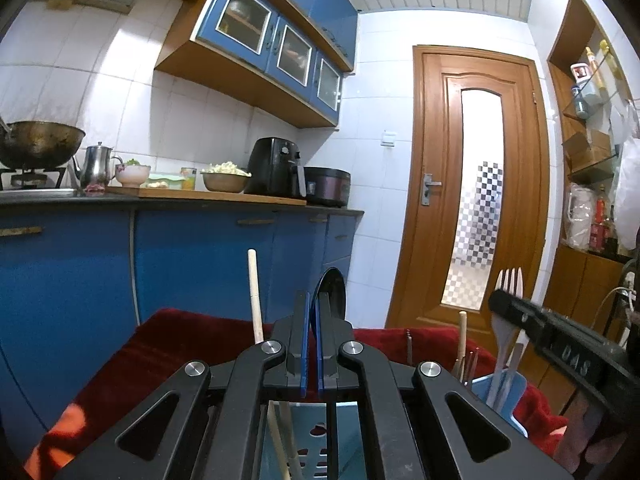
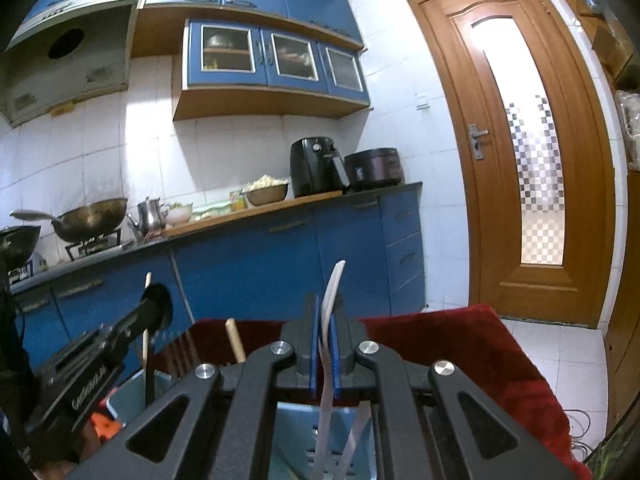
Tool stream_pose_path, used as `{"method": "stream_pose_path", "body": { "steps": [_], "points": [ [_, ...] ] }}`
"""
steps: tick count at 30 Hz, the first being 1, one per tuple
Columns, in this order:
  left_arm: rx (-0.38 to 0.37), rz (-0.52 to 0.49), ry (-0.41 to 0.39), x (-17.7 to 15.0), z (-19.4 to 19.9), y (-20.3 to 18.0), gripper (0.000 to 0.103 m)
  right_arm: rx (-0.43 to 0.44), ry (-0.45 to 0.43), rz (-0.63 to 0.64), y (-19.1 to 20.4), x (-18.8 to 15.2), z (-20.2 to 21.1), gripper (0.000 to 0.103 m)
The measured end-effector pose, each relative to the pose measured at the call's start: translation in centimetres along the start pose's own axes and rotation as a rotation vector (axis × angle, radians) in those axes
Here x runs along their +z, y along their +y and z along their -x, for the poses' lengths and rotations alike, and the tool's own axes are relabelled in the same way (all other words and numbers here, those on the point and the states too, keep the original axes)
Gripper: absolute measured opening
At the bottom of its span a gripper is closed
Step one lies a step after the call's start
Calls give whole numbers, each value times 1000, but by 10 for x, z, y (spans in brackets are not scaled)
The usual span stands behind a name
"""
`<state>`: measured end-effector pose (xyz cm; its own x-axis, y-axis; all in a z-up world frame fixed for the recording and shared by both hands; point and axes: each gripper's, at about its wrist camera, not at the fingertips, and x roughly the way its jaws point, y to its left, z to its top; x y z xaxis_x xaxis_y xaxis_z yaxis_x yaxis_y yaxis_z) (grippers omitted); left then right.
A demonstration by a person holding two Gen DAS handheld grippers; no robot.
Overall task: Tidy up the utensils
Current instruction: 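Carry the black spoon and white fork into the blue holder, open both tools, then move both tools back over the last utensil on the blanket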
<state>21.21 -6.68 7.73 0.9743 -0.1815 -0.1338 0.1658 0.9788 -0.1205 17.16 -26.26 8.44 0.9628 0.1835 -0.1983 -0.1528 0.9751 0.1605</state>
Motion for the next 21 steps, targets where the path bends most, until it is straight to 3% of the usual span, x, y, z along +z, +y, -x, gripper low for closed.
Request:
{"method": "stream_pose_path", "body": {
  "steps": [2, 3, 6, 21],
  "points": [
    [-4, 2, 5, 0, 1, -1, 8, 1, 6, -7, 0, -1, 3, 12],
    [-6, 4, 10, 1, 1, -1, 15, 4, 7, -17, 0, 0, 6, 20],
    [-9, 12, 29, 3, 2, 0, 31, 18, 5, -49, -3, 2, 14, 28],
    [-28, 43, 99, 11, 42, 3, 31, 20, 29, -107, 1, 7, 58, 32]
  ]
}}
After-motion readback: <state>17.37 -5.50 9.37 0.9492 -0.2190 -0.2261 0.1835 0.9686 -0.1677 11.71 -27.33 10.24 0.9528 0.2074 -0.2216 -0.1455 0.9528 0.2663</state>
